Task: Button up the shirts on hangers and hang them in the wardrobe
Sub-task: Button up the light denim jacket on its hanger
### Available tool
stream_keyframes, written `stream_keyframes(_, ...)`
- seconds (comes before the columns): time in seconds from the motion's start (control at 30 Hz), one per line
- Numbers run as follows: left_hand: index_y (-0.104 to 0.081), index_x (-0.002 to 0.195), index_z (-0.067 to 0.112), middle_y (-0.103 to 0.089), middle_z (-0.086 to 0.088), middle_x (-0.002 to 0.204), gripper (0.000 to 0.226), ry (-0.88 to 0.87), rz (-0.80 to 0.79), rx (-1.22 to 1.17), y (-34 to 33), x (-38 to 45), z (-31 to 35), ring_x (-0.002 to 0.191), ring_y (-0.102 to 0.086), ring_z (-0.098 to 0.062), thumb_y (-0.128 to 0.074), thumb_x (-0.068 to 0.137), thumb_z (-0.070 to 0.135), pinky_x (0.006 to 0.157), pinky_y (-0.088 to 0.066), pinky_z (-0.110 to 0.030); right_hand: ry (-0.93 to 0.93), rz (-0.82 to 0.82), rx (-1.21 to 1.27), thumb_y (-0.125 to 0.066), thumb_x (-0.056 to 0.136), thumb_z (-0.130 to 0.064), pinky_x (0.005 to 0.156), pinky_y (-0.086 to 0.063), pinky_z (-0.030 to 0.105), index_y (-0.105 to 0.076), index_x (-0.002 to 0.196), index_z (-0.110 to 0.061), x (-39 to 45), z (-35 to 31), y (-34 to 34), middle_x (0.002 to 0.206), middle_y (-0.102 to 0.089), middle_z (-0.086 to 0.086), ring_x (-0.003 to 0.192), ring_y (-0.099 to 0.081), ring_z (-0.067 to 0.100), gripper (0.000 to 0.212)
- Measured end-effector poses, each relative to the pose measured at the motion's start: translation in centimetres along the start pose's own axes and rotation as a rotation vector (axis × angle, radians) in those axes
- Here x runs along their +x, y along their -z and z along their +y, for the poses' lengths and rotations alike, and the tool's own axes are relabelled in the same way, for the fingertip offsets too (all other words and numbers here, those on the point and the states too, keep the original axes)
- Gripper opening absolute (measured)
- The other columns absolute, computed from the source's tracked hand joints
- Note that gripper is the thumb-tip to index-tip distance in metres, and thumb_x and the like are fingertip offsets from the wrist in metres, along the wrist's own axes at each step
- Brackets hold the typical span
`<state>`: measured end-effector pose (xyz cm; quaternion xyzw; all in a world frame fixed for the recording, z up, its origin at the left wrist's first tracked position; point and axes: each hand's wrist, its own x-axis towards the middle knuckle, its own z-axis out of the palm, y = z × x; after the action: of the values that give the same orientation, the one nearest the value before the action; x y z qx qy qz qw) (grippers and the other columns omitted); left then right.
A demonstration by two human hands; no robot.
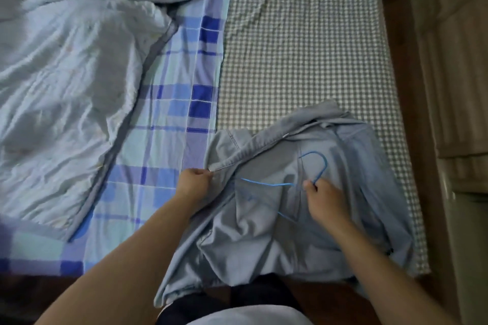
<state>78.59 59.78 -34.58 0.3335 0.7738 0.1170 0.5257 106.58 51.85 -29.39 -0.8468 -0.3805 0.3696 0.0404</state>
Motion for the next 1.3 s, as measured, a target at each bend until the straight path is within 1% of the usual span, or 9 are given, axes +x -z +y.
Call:
stream_keyframes(0.1, -0.070, 0.090, 0.014, -0.059, 0.007, 0.063, 0.012, -0.202, -0.163, -0.245, 2.9, -7.1, 2.9, 0.063, -0.051, -0.015, -0.063, 0.099, 0.010, 0.063, -0.043, -0.029, 0.059, 0.052, 0.113, -0.048, 0.106, -0.028, 0.070, -0.035, 0.037, -0.067, 0.101, -0.001, -0.6, -0.2, 0.1, 0.101, -0.069, 0.026, 0.100, -0.063, 0.043, 0.033)
stream_keyframes(0.27, -0.067, 0.092, 0.031, -0.064, 0.008, 0.075, 0.008, -0.592, -0.281, 0.132, 5.2, -16.8, 4.1, 0.073, -0.059, -0.010, -0.060, 0.094, 0.028, 0.069, -0.046, -0.024, 0.329, 0.189, 0.391, -0.054, 0.104, -0.020, 0.064, -0.040, 0.032, -0.068, 0.087, -0.007, -2.7, -0.9, 3.3, 0.074, -0.063, 0.006, 0.072, -0.056, 0.017, 0.025)
stream_keyframes(0.43, -0.065, 0.090, 0.021, -0.061, 0.006, 0.072, 0.014, -0.519, -0.260, 0.140, 1.5, -20.1, 3.1, 0.066, -0.054, -0.001, -0.061, 0.099, 0.011, 0.068, -0.046, -0.017, 0.374, 0.128, 0.367, -0.059, 0.101, -0.018, 0.071, -0.047, 0.039, -0.063, 0.076, -0.007, -1.8, -0.7, 3.8, 0.073, -0.065, 0.010, 0.073, -0.061, 0.028, 0.027)
stream_keyframes(0.53, -0.067, 0.092, 0.021, -0.066, 0.007, 0.082, 0.013, -0.513, -0.430, 0.402, 0.2, -19.9, 1.6, 0.074, -0.059, -0.008, -0.056, 0.098, 0.019, 0.078, -0.052, -0.030, 0.377, 0.160, 0.617, -0.055, 0.103, -0.012, 0.067, -0.042, 0.018, -0.063, 0.077, -0.004, -2.6, -0.3, 5.4, 0.071, -0.062, 0.007, 0.065, -0.054, 0.006, 0.028)
stream_keyframes(0.7, -0.059, 0.116, 0.027, -0.053, 0.012, 0.118, 0.018, -0.742, 0.200, 0.381, 2.5, -17.0, 2.1, 0.104, -0.057, -0.008, -0.054, 0.100, 0.020, 0.088, -0.047, -0.029, 0.456, 0.133, 0.780, -0.053, 0.101, 0.003, 0.068, -0.042, 0.013, -0.064, 0.078, -0.007, -3.7, 1.7, 5.6, 0.067, -0.062, -0.013, 0.066, -0.056, -0.002, 0.027)
stream_keyframes(0.77, -0.055, 0.136, 0.025, -0.047, 0.013, 0.136, 0.031, -0.828, 0.174, 0.330, 4.1, -15.5, 3.8, 0.125, -0.047, -0.004, -0.051, 0.105, 0.023, 0.104, -0.037, -0.022, 0.488, 0.136, 0.812, -0.052, 0.100, 0.004, 0.069, -0.044, 0.014, -0.064, 0.078, -0.008, -4.2, 2.7, 6.3, 0.068, -0.062, -0.011, 0.067, -0.056, -0.001, 0.028)
stream_keyframes(0.87, -0.045, 0.149, 0.032, -0.039, 0.021, 0.146, 0.040, -0.632, -0.206, 0.268, 5.3, -13.0, 6.0, 0.136, -0.033, 0.000, -0.045, 0.109, 0.029, 0.110, -0.023, -0.013, 0.503, 0.138, 0.882, -0.051, 0.099, 0.006, 0.068, -0.044, 0.015, -0.065, 0.071, -0.009, -4.4, 4.2, 7.7, 0.064, -0.062, -0.008, 0.065, -0.056, 0.000, 0.035)
stream_keyframes(1.03, -0.059, 0.131, 0.054, -0.050, 0.009, 0.151, 0.046, -0.204, -0.686, 0.257, 2.8, -8.7, 4.9, 0.138, -0.048, -0.016, -0.058, 0.085, 0.052, 0.120, -0.035, -0.041, 0.482, 0.054, 1.011, -0.052, 0.098, -0.006, 0.061, -0.043, 0.014, -0.064, 0.063, -0.009, -5.3, 5.6, 9.8, 0.058, -0.057, -0.004, 0.058, -0.053, 0.003, 0.037)
stream_keyframes(1.3, -0.072, 0.100, 0.027, -0.070, 0.007, 0.106, 0.073, -0.223, -0.615, 0.719, 1.2, -10.0, 3.3, 0.106, -0.062, -0.015, -0.016, 0.097, 0.073, 0.102, -0.041, -0.031, 0.401, 0.139, 1.013, -0.045, 0.098, 0.006, 0.053, -0.039, 0.015, -0.061, 0.055, -0.007, -4.8, 6.9, 10.4, 0.050, -0.051, -0.005, 0.051, -0.048, 0.005, 0.047)
